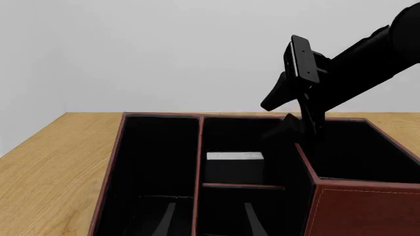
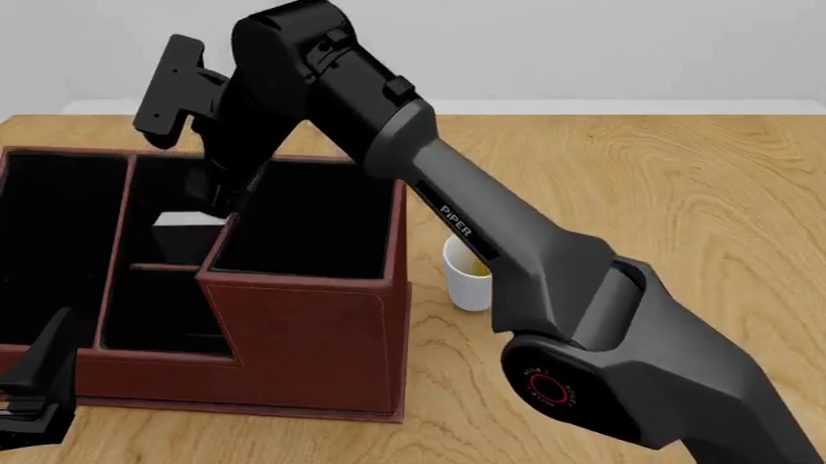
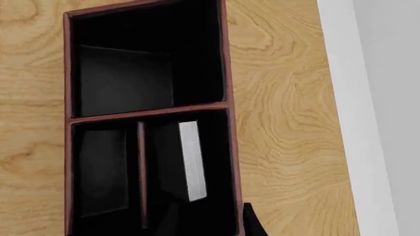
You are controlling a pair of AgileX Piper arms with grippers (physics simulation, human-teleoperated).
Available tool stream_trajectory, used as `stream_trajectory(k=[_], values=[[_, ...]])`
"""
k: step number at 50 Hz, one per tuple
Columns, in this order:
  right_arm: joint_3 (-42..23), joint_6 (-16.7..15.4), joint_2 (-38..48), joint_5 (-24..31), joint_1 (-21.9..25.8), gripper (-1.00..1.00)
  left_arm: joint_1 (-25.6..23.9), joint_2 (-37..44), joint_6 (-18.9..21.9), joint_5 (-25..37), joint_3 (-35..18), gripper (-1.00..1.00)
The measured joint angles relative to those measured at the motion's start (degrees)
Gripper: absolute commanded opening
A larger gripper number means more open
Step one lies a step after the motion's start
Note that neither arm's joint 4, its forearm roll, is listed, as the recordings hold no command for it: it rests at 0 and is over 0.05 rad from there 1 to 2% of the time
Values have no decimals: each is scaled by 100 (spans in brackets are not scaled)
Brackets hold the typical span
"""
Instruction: Pick up the book and place it in the front compartment of the caddy.
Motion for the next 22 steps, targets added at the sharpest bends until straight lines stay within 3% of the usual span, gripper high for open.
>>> stream_trajectory(k=[22], values=[[468, -41, -630, 68, 83, 100, 0, 0, 0, 0, 0, 100]])
